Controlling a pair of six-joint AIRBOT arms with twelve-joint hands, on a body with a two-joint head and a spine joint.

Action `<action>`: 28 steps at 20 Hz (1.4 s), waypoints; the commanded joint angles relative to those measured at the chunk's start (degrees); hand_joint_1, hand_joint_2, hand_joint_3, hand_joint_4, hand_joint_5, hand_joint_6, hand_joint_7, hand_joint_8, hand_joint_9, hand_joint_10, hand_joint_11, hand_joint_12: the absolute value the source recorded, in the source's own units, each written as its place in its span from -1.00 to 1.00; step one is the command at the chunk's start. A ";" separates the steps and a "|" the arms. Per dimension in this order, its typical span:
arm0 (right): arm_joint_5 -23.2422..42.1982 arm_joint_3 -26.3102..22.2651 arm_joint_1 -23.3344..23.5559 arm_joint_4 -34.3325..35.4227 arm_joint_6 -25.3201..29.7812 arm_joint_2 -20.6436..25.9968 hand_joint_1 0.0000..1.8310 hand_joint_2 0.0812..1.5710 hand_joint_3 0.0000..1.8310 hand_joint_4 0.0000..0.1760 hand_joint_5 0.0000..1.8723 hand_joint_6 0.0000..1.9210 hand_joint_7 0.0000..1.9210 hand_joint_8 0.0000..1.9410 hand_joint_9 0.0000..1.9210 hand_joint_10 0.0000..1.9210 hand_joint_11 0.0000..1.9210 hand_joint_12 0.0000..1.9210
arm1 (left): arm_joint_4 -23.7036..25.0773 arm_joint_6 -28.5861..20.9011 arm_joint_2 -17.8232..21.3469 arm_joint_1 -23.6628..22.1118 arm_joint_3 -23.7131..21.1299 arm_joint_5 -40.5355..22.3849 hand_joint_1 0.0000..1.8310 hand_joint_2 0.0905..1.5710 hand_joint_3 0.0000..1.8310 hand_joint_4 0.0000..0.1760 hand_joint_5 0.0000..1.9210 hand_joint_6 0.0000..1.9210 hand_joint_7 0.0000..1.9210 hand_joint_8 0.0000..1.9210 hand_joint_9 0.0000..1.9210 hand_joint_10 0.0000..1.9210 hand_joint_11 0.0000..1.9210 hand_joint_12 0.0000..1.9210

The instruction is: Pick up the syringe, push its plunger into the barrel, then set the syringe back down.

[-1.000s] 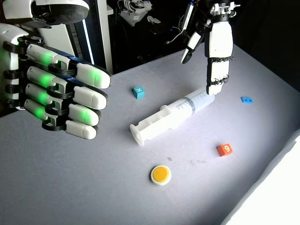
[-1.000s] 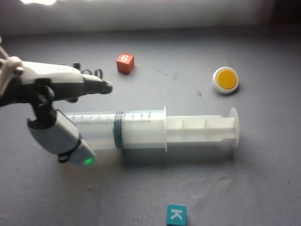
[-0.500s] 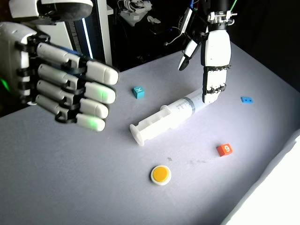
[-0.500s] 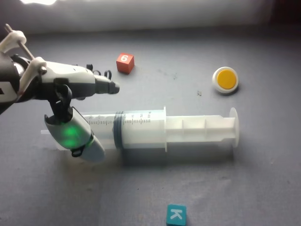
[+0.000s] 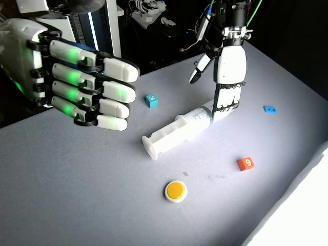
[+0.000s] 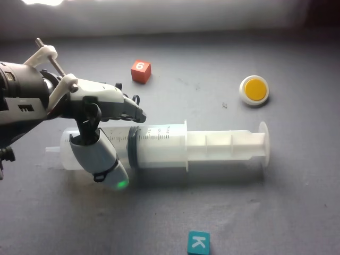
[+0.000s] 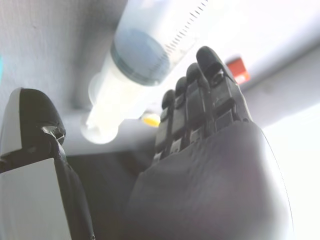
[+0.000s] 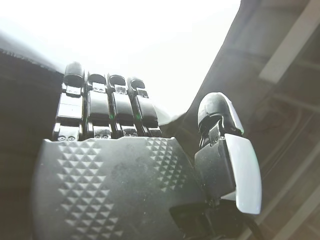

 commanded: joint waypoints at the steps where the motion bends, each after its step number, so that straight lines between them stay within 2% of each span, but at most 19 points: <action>1: 7.21 -0.27 0.74 -1.79 0.98 -0.02 -1.00 0.54 -1.00 -1.00 -0.87 -1.00 -0.89 -1.00 -0.90 -0.99 -1.00 -0.63 | 1.20 0.00 -0.39 -0.16 0.31 -2.64 0.18 0.07 -1.00 -1.00 -0.83 -0.99 -0.86 -0.99 -0.85 -0.99 -1.00 -0.34; 4: 7.67 0.06 -0.70 -1.58 1.84 -0.22 -1.00 0.55 -1.00 -1.00 -0.88 -0.99 -0.89 -0.99 -0.90 -1.00 -1.00 -0.67 | 1.19 0.00 -2.05 0.53 1.14 -2.63 0.18 0.08 -1.00 -1.00 -0.84 -0.99 -0.87 -0.99 -0.86 -1.00 -1.00 -0.38; 6: 7.73 0.75 -2.01 -2.25 4.59 -0.22 -1.00 0.55 -1.00 -1.00 -0.88 -1.00 -0.89 -0.99 -0.91 -1.00 -1.00 -0.67 | 1.19 -0.23 -2.83 1.08 1.53 -2.71 0.14 0.11 -0.99 -1.00 -0.86 -1.00 -0.88 -1.00 -0.86 -1.00 -1.00 -0.38; 9: 6.69 1.80 -1.69 -2.26 6.69 -0.11 -1.00 0.55 -1.00 -1.00 -0.88 -1.00 -0.90 -1.00 -0.92 -1.00 -1.00 -0.68 | 1.38 -0.23 -3.43 2.25 2.14 -3.03 0.16 0.09 -1.00 -1.00 -0.86 -1.00 -0.88 -1.00 -0.85 -1.00 -1.00 -0.34; 10: 6.78 2.62 -1.32 -1.85 6.03 -0.30 -1.00 0.55 -1.00 -1.00 -0.87 -1.00 -0.89 -1.00 -0.91 -1.00 -1.00 -0.67 | 1.39 -0.23 -3.87 2.69 2.66 -3.25 0.18 0.10 -1.00 -1.00 -0.83 -0.99 -0.86 -0.99 -0.86 -1.00 -1.00 -0.40; 13: 5.12 3.44 -1.56 -1.85 3.54 -0.32 -1.00 0.56 -1.00 -1.00 -0.87 -1.00 -0.89 -1.00 -0.91 -1.00 -1.00 -0.67 | 1.39 -0.23 -4.59 3.86 3.80 -3.78 0.17 0.08 -1.00 -1.00 -0.83 -1.00 -0.86 -1.00 -0.85 -1.00 -1.00 -0.38; 19: 3.97 3.80 -1.06 -0.31 -5.14 -2.32 -1.00 0.55 -1.00 -1.00 -0.86 -1.00 -0.87 -0.99 -0.88 -0.99 -1.00 -0.61 | 1.37 -0.23 -6.50 5.58 6.62 -5.23 0.16 0.10 -1.00 -1.00 -0.87 -1.00 -0.90 -1.00 -0.87 -1.00 -1.00 -0.44; 20: 3.44 3.86 -0.99 0.02 -6.08 -2.62 -1.00 0.56 -1.00 -1.00 -0.87 -1.00 -0.87 -1.00 -0.89 -1.00 -1.00 -0.62 | 1.37 -0.23 -6.70 5.77 6.78 -5.32 0.17 0.09 -1.00 -1.00 -0.86 -1.00 -0.88 -1.00 -0.85 -0.99 -1.00 -0.41; 21: 2.97 3.98 -0.94 0.36 -7.78 -3.21 -1.00 0.56 -1.00 -1.00 -0.89 -1.00 -0.90 -1.00 -0.92 -0.99 -1.00 -0.71 | 1.36 -0.54 -6.88 6.21 6.97 -5.62 0.20 0.09 -1.00 -1.00 -0.85 -0.99 -0.88 -1.00 -0.86 -1.00 -1.00 -0.46; 22: 2.60 3.99 -0.89 0.62 -9.03 -3.61 -1.00 0.56 -1.00 -1.00 -0.88 -0.99 -0.89 -0.99 -0.91 -0.99 -1.00 -0.69 | 1.36 -0.54 -6.90 6.54 7.05 -5.77 0.20 0.08 -1.00 -1.00 -0.83 -0.99 -0.86 -0.99 -0.86 -1.00 -1.00 -0.47; 23: 2.25 3.99 -0.83 0.70 -9.87 -3.83 -1.00 0.56 -1.00 -1.00 -0.87 -0.99 -0.88 -0.99 -0.90 -0.99 -1.00 -0.69 | 1.37 -0.54 -6.93 6.85 7.17 -5.95 0.19 0.09 -1.00 -1.00 -0.83 -0.99 -0.85 -0.99 -0.85 -1.00 -1.00 -0.46; 25: 1.49 4.00 -0.83 0.95 -10.74 -3.99 -1.00 0.55 -1.00 -1.00 -0.85 -0.99 -0.85 -0.99 -0.87 -0.99 -1.00 -0.58 | 1.36 -0.55 -7.04 7.26 7.39 -6.21 0.26 0.11 -0.99 -1.00 -0.75 -0.98 -0.73 -0.98 -0.73 -0.97 -1.00 -0.21; 26: 1.25 4.00 -0.83 0.97 -10.81 -4.02 -1.00 0.55 -1.00 -1.00 -0.85 -1.00 -0.86 -1.00 -0.87 -0.99 -1.00 -0.58 | 1.37 -0.55 -7.11 7.47 7.44 -6.38 0.24 0.14 -0.98 -1.00 -0.75 -0.98 -0.73 -0.98 -0.72 -0.97 -1.00 -0.18; 28: 0.42 4.10 -0.63 0.96 -10.40 -4.06 -1.00 0.57 -1.00 -1.00 -0.84 -1.00 -0.86 -1.00 -0.88 -1.00 -1.00 -0.62 | 1.37 -0.55 -7.34 7.74 7.42 -6.56 0.23 0.19 -0.98 -1.00 -0.62 -0.97 -0.58 -0.97 -0.60 -0.96 -1.00 0.01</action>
